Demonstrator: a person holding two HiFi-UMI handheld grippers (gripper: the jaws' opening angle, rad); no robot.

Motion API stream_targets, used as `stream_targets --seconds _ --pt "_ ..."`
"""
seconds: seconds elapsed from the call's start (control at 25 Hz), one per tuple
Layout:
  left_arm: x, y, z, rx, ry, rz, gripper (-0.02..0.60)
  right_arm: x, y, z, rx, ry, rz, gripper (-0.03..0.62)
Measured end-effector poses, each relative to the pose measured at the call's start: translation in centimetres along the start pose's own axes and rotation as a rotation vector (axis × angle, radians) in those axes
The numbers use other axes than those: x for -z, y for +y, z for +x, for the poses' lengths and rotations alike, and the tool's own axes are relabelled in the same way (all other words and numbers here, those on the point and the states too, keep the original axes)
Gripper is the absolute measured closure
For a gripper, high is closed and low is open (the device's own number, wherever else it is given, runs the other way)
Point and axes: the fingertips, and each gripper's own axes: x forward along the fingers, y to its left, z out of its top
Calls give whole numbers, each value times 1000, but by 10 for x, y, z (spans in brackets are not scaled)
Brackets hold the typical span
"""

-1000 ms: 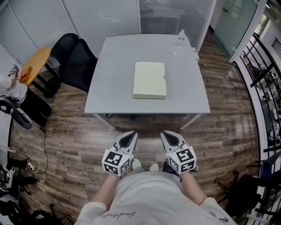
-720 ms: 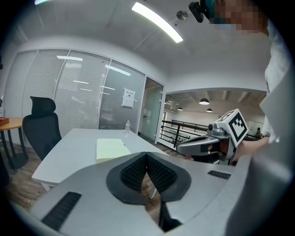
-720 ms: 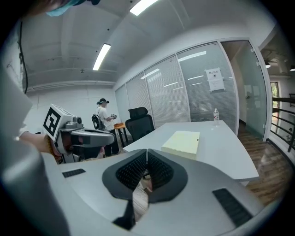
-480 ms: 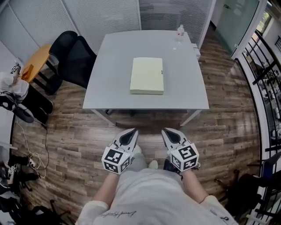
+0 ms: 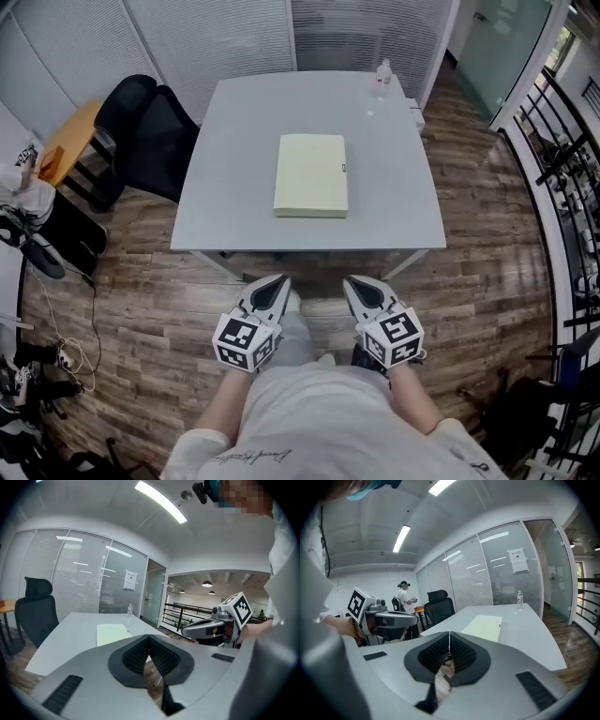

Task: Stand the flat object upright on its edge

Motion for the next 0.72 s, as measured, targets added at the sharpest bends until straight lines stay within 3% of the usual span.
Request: stream_targets --seconds 0.72 --pt "-49 132 118 98 9 6 569 -65 -78 139 104 -18 26 566"
